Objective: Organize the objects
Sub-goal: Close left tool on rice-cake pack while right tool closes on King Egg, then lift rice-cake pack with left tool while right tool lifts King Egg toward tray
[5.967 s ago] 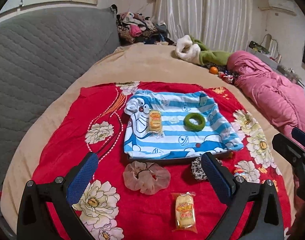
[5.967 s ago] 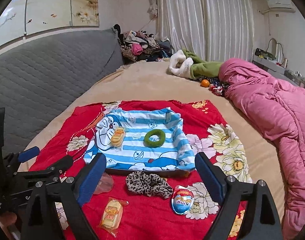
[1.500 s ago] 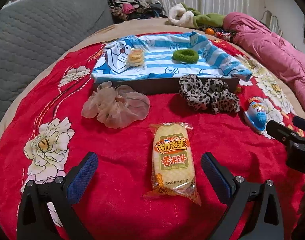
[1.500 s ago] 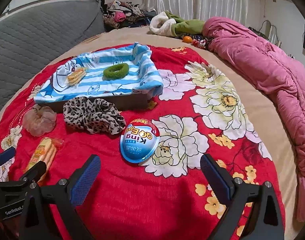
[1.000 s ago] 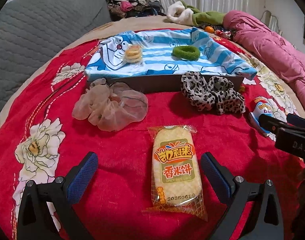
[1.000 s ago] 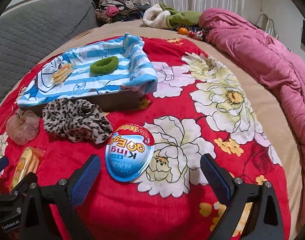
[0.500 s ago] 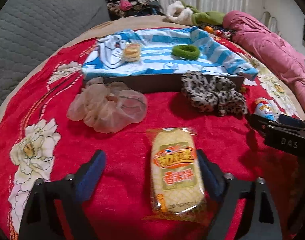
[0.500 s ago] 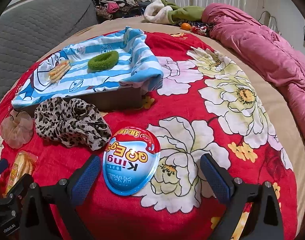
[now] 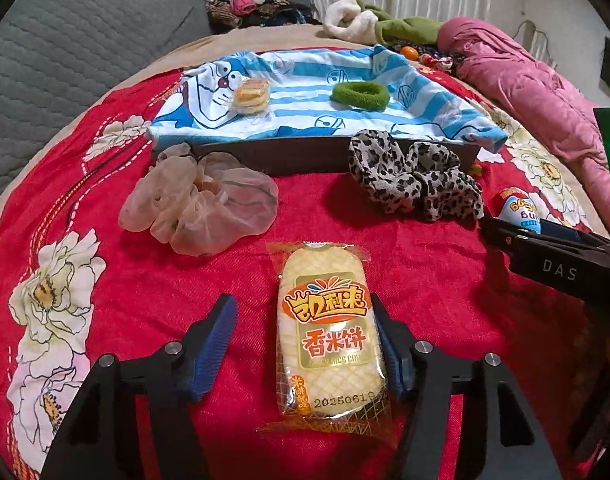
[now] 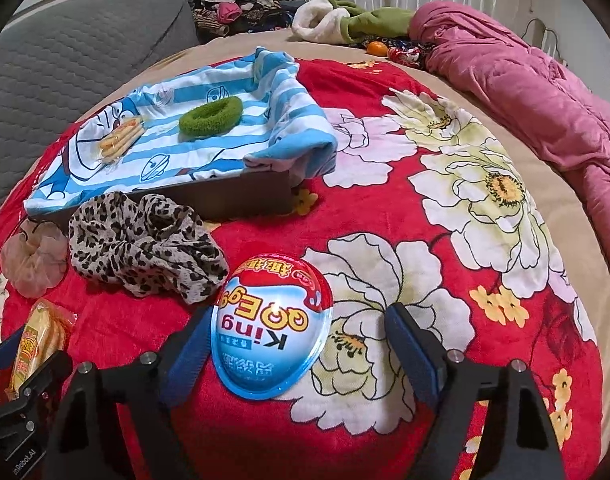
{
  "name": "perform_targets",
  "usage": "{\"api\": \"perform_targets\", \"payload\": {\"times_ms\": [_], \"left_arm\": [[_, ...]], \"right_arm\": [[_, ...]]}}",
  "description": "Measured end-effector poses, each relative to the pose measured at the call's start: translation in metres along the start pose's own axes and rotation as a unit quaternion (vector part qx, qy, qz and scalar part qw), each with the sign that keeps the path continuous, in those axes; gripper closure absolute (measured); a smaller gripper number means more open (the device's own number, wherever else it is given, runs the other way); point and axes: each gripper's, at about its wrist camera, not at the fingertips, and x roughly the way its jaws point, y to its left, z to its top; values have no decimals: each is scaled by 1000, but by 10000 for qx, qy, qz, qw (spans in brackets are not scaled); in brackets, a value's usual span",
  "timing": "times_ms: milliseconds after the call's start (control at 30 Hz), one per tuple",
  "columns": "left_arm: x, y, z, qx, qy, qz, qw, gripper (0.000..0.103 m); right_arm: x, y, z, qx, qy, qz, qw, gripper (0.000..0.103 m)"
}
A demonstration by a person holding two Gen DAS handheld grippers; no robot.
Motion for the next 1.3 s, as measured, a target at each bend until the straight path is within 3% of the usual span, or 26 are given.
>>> {"api": "perform_targets", "payload": {"times_ms": [133,300,600,1300], "left_arm": [[1,-1,1,25,72,-82,9999,43],[0,-4,0,95,132,-276,9995,62],[-2,0,0,-5,99,-433,9990,63],[-22,15,-7,-237,-78,-271,9993,63]], "right_arm": [[1,1,0,-14,-8,73,10000,30],[2,4,0,-35,18,250,9997,46],[-2,2,0,52,-37,370,9993,46],[-38,12,-31,-8,-175,582,9981,46]]}}
